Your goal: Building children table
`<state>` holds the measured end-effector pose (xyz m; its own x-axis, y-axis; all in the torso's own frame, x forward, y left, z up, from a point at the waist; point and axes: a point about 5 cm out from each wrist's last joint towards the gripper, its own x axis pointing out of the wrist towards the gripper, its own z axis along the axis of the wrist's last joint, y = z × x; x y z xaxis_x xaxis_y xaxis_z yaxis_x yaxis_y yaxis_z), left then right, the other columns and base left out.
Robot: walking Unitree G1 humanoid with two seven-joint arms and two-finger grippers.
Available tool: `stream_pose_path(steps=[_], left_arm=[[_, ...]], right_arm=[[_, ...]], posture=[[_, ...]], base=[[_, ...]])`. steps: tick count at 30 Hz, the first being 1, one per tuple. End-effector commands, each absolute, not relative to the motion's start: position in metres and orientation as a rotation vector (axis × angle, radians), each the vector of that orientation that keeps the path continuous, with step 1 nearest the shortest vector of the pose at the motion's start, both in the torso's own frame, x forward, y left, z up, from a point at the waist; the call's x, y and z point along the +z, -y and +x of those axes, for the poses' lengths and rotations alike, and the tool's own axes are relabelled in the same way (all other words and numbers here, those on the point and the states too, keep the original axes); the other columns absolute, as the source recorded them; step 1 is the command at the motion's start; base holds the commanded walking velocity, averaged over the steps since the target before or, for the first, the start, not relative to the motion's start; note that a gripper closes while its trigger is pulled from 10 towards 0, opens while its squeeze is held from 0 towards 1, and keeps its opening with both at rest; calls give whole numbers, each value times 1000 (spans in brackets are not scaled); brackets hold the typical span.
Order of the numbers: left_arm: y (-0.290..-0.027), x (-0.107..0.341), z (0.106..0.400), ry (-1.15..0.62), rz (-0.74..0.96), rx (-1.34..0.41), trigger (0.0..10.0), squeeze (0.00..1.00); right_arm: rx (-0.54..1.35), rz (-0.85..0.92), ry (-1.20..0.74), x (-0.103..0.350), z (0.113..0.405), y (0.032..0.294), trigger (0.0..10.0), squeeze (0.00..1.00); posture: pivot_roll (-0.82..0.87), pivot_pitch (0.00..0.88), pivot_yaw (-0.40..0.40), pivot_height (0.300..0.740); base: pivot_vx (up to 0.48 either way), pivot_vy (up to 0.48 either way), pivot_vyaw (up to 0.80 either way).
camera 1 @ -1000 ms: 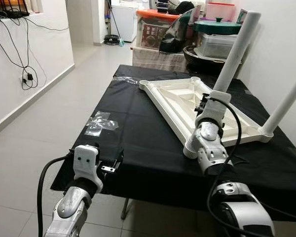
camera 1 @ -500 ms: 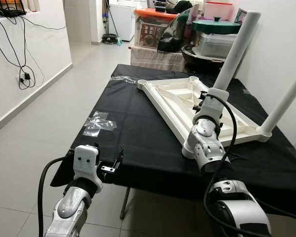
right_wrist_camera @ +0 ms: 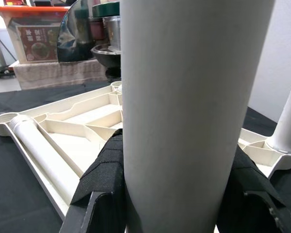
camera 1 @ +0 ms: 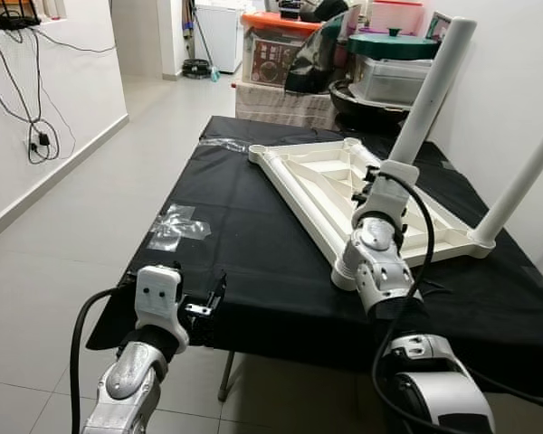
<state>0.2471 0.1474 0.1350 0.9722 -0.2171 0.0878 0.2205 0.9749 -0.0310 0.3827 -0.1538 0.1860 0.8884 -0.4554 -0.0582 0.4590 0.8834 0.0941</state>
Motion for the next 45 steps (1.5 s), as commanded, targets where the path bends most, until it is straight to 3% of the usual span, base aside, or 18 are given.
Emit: stream_pose_path(steps=[1, 28, 29, 30, 31, 33, 45], left_arm=[[-144, 133, 249, 79, -44, -232, 10000, 0], [-142, 131, 249, 74, -50, -242, 10000, 0], [-142, 131, 249, 75, -49, -243, 10000, 0], [-141, 131, 249, 76, -49, -245, 10000, 0], [-141, 131, 249, 76, -49, -245, 10000, 0], [-141, 132, 249, 77, -49, -249, 10000, 0], [-140, 131, 251, 77, -46, -262, 10000, 0]], right_arm=[[-502, 118, -239, 144, 373, 160, 10000, 149], [-468, 108, -173, 167, 371, 157, 10000, 110], [-468, 110, -168, 168, 371, 158, 10000, 243], [-469, 111, -162, 169, 371, 158, 10000, 533], [-469, 111, -162, 169, 371, 158, 10000, 533], [-469, 109, -137, 173, 370, 158, 10000, 1000], [-454, 130, 8, 201, 366, 159, 10000, 1000]], posture=[[77, 0, -103, 740], [73, 0, -103, 740], [75, 0, -102, 740], [76, 0, -100, 740], [76, 0, -100, 740], [75, 0, -96, 740], [66, 0, -84, 740]], base=[[0, 0, 0], [0, 0, 0], [0, 0, 0], [0, 0, 0], [0, 0, 0], [0, 0, 0], [0, 0, 0]])
